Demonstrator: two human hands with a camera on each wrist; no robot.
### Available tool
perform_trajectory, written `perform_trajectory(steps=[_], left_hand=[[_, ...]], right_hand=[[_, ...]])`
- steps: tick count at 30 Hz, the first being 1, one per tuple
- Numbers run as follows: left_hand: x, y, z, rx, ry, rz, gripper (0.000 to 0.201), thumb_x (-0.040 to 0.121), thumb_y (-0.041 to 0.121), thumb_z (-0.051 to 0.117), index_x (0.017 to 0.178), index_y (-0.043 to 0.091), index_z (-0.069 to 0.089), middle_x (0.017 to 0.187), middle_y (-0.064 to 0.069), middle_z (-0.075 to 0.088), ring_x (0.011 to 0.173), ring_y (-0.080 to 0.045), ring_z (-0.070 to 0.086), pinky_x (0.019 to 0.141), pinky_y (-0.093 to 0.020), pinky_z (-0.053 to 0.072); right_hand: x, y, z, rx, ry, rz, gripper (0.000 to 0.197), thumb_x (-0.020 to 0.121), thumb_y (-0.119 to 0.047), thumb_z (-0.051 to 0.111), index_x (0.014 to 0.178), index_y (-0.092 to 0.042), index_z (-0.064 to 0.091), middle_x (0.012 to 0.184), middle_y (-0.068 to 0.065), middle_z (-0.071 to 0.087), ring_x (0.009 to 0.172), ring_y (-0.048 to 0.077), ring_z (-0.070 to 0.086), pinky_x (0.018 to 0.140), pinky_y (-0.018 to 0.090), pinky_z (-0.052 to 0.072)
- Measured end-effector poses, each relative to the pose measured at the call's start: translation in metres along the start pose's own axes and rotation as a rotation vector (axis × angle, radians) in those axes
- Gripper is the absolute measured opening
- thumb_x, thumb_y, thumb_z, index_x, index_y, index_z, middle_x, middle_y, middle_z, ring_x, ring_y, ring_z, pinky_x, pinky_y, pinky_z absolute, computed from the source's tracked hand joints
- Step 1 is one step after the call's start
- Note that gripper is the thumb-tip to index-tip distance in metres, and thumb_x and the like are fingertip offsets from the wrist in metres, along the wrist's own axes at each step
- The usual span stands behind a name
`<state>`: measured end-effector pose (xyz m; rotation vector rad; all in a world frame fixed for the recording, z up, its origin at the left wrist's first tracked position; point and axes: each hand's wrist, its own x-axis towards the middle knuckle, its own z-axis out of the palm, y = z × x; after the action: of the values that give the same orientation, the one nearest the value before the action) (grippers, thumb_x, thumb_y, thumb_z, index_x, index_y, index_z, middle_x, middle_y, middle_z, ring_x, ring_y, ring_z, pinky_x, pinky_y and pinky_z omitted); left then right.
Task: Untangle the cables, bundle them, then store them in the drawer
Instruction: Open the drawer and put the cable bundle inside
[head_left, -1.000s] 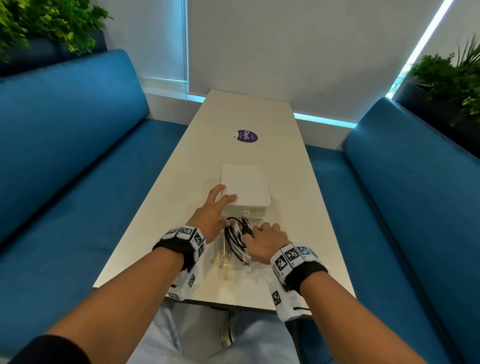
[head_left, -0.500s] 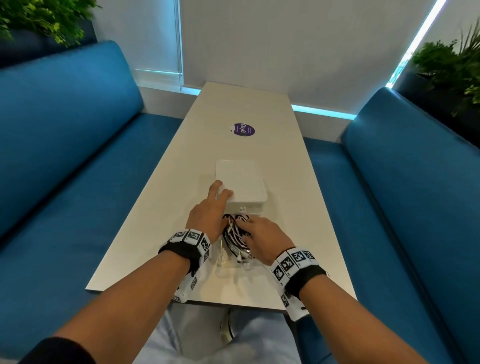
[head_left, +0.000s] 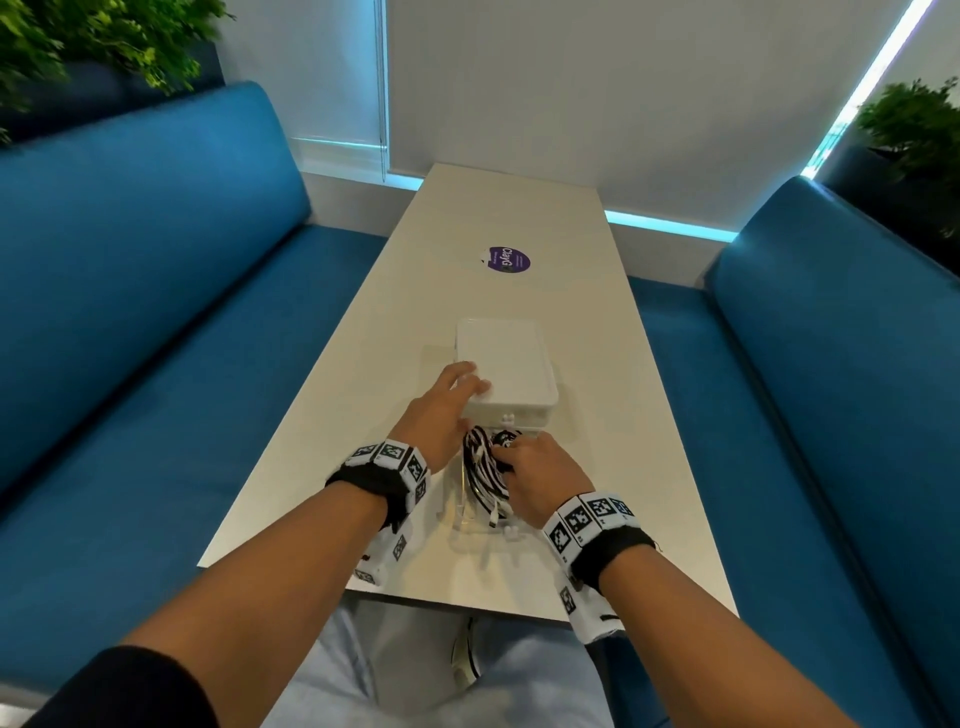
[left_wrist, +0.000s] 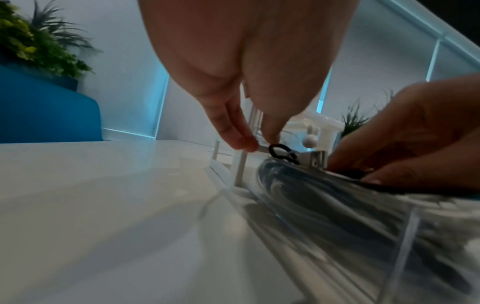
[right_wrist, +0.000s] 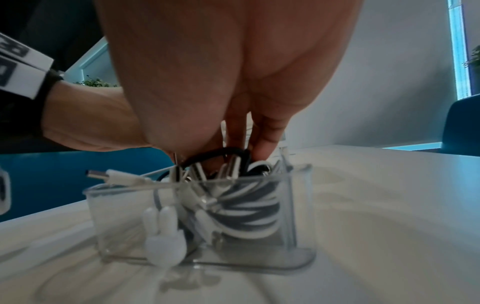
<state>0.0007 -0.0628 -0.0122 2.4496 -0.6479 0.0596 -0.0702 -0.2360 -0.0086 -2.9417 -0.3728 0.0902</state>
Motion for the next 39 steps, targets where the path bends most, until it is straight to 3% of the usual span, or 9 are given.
perform_trajectory(steps=[3, 8, 11, 17, 20, 23, 27, 33, 39], left_hand=[[0.001, 0.007, 0.003, 0.222, 0.055, 0.000, 0.048, 0.087, 0.010, 0.068, 0.129, 0.024, 0.048, 0.151, 0.004, 0.029, 0.080, -0.028, 0.063, 0.067, -0.038, 0.054], [0.000, 0.014, 0.009, 0.417, 0.110, 0.000, 0.052, 0.081, 0.020, 0.074, 0.125, 0.023, 0.046, 0.144, -0.002, 0.038, 0.083, -0.030, 0.061, 0.069, -0.038, 0.042], [0.001, 0.015, 0.011, 0.454, 0.114, -0.006, 0.056, 0.076, 0.018, 0.077, 0.120, 0.024, 0.043, 0.137, -0.002, 0.043, 0.082, -0.028, 0.061, 0.069, -0.038, 0.043], [0.007, 0.018, 0.013, 0.628, 0.142, -0.060, 0.064, 0.071, 0.024, 0.081, 0.121, 0.013, 0.044, 0.125, -0.004, 0.048, 0.070, -0.025, 0.058, 0.066, -0.038, 0.036], [0.008, 0.017, 0.015, 0.623, 0.142, -0.022, 0.069, 0.071, 0.029, 0.082, 0.126, 0.015, 0.042, 0.128, -0.004, 0.049, 0.075, -0.026, 0.058, 0.069, -0.039, 0.036], [0.004, 0.012, 0.020, 0.554, 0.137, 0.037, 0.068, 0.084, 0.031, 0.073, 0.140, 0.023, 0.036, 0.146, -0.007, 0.040, 0.087, -0.028, 0.060, 0.080, -0.040, 0.043], [0.003, 0.007, 0.022, 0.434, 0.080, 0.074, 0.077, 0.084, 0.008, 0.068, 0.148, 0.021, 0.028, 0.157, -0.012, 0.028, 0.102, -0.033, 0.059, 0.094, -0.044, 0.045], [0.000, 0.009, 0.012, 0.328, -0.006, 0.037, 0.076, 0.088, 0.020, 0.062, 0.153, 0.023, 0.024, 0.161, -0.007, 0.019, 0.114, -0.036, 0.052, 0.097, -0.045, 0.043], [0.001, 0.013, 0.016, 0.345, 0.011, 0.005, 0.078, 0.085, 0.014, 0.065, 0.152, 0.020, 0.025, 0.160, -0.010, 0.018, 0.111, -0.036, 0.052, 0.094, -0.045, 0.045]], right_hand=[[-0.002, 0.005, 0.004, 0.014, -0.004, 0.019, 0.029, 0.091, -0.010, 0.049, 0.112, -0.020, 0.065, 0.110, 0.006, 0.064, 0.106, 0.028, 0.051, 0.084, 0.038, 0.050], [-0.007, 0.000, 0.010, -0.009, 0.010, 0.019, 0.036, 0.103, -0.033, 0.034, 0.120, -0.014, 0.060, 0.122, 0.009, 0.052, 0.110, 0.029, 0.045, 0.096, 0.038, 0.041], [-0.004, 0.002, 0.018, -0.027, 0.050, 0.032, 0.032, 0.102, -0.028, 0.037, 0.118, -0.014, 0.061, 0.125, 0.008, 0.047, 0.107, 0.028, 0.047, 0.093, 0.037, 0.043], [0.010, 0.020, 0.041, -0.167, 0.009, -0.039, 0.027, 0.095, -0.020, 0.045, 0.114, -0.022, 0.064, 0.119, -0.004, 0.059, 0.109, 0.025, 0.052, 0.084, 0.032, 0.044], [0.006, 0.016, 0.024, -0.147, 0.087, -0.074, 0.022, 0.097, -0.019, 0.048, 0.097, -0.023, 0.070, 0.101, -0.007, 0.067, 0.094, 0.021, 0.059, 0.078, 0.032, 0.046], [0.004, 0.008, 0.011, -0.037, 0.103, 0.037, 0.022, 0.096, -0.020, 0.049, 0.088, -0.019, 0.069, 0.092, -0.003, 0.069, 0.082, 0.026, 0.062, 0.068, 0.037, 0.050], [0.008, 0.007, 0.003, 0.076, 0.135, 0.220, 0.020, 0.093, -0.020, 0.053, 0.094, -0.016, 0.073, 0.093, 0.005, 0.071, 0.086, 0.031, 0.065, 0.070, 0.035, 0.049], [0.009, 0.006, 0.002, 0.145, 0.208, 0.301, 0.017, 0.094, -0.028, 0.063, 0.087, -0.013, 0.060, 0.097, 0.001, 0.052, 0.081, 0.025, 0.058, 0.069, 0.033, 0.044], [-0.004, -0.004, -0.016, -0.036, 0.121, 0.231, 0.040, 0.098, -0.049, 0.045, 0.078, -0.019, 0.062, 0.075, 0.000, 0.052, 0.073, 0.023, 0.058, 0.061, 0.029, 0.041]])
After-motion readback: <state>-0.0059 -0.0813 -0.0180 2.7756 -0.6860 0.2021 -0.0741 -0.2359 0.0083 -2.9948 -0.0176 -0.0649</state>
